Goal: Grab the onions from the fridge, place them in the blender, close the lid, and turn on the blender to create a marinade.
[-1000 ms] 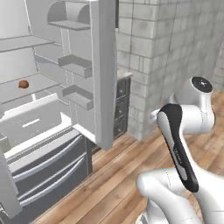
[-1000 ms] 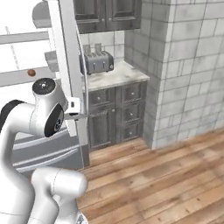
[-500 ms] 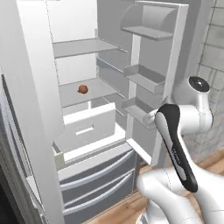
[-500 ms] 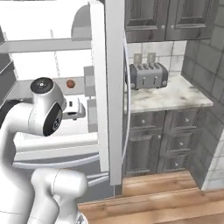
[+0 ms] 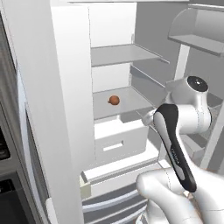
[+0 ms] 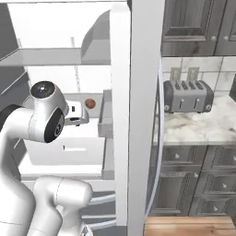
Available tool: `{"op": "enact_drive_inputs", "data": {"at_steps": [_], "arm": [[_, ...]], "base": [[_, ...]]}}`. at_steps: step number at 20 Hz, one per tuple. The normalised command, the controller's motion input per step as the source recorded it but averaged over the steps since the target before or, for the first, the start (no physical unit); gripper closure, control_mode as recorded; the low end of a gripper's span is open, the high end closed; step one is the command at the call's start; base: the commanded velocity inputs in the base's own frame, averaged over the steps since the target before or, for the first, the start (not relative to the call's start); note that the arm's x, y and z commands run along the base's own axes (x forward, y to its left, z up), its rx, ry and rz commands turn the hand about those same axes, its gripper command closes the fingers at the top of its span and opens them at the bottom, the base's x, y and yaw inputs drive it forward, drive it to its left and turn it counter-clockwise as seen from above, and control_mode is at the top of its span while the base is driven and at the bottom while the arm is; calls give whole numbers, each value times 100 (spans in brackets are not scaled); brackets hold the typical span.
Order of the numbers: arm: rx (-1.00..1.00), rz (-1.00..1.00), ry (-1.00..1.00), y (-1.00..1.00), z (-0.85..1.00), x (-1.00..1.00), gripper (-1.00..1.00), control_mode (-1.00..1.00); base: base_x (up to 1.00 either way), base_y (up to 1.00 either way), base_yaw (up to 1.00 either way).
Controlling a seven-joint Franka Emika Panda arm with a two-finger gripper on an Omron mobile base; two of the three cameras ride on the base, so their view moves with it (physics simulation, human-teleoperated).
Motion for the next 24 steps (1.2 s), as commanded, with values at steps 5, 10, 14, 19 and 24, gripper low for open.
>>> {"op": "enact_drive_inputs", "data": {"at_steps": [5,10,14,19,24], "arm": [[0,0,0,0,0,0,-100,100],[0,0,0,0,0,0,-100,100],[0,-4,-21,7,-26,30,-100,-100],[0,-10,-19,2,-13,44,-100,-100],[0,-5,-9,0,-10,53,-100,-100]], "base": [[68,0,28],[36,-1,11],[0,0,0],[0,0,0],[0,0,0]]}}
